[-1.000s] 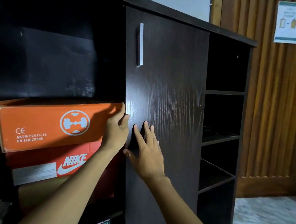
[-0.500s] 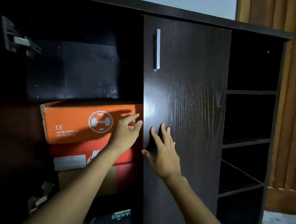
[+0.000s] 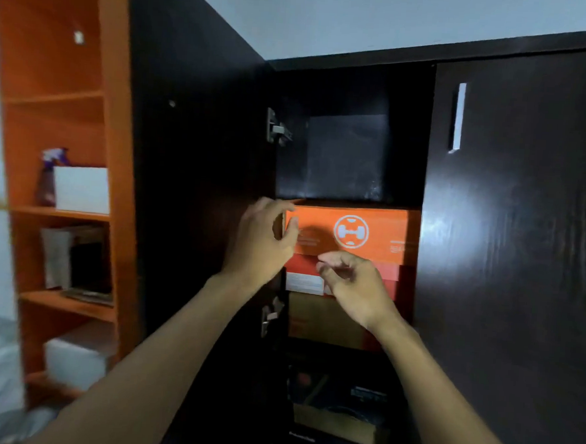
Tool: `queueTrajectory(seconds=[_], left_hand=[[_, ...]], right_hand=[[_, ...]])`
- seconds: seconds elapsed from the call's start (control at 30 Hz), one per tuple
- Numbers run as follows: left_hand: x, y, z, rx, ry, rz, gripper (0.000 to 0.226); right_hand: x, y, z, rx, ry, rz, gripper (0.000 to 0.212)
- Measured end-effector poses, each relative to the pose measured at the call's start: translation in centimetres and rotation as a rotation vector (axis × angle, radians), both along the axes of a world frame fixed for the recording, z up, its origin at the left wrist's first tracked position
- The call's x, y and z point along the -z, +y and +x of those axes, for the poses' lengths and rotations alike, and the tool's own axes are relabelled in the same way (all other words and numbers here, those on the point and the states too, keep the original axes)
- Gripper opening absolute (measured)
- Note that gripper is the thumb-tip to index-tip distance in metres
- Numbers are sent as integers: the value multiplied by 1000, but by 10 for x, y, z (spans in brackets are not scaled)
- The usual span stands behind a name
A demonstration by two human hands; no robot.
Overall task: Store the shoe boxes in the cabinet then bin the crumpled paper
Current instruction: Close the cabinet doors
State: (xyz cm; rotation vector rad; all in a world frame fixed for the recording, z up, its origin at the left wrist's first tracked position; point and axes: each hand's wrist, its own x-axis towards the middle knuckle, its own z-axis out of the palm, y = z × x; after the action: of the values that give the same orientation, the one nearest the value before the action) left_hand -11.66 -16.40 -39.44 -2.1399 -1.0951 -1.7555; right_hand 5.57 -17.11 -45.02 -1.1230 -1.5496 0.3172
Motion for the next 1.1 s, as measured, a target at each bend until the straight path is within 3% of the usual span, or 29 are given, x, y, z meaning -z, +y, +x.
queueTrajectory(seconds=[0.07,0.13,0.27,0.4,0.6,0.77,0.93,1.1], left_hand=[[-4,-12,-32,-306,63,158,37],[-3,-23,-60,-473,65,302,56],[3,-42,-89,-594,-100,178,86],[6,-52,-104,-144,-351,-118,71],[6,-63,-108,4,-329,-39,29],[6,-78,-71,185,-227,19,31],[2,-65,-8,472,-111,-101,54],[2,-44,57,455,93,-184,51]], right_hand=[[-2,1,-31,-54,-22,35,11],[0,3,-58,-86,-31,74,13],[3,5,-98,-178,-51,82,18],[3,1,-115,-264,-75,79,25],[6,-16,-111,-344,-50,121,31],[7,-42,-83,-339,-52,189,38],[15,-72,-36,-312,-43,226,62],[23,-83,22,-106,-38,283,71]])
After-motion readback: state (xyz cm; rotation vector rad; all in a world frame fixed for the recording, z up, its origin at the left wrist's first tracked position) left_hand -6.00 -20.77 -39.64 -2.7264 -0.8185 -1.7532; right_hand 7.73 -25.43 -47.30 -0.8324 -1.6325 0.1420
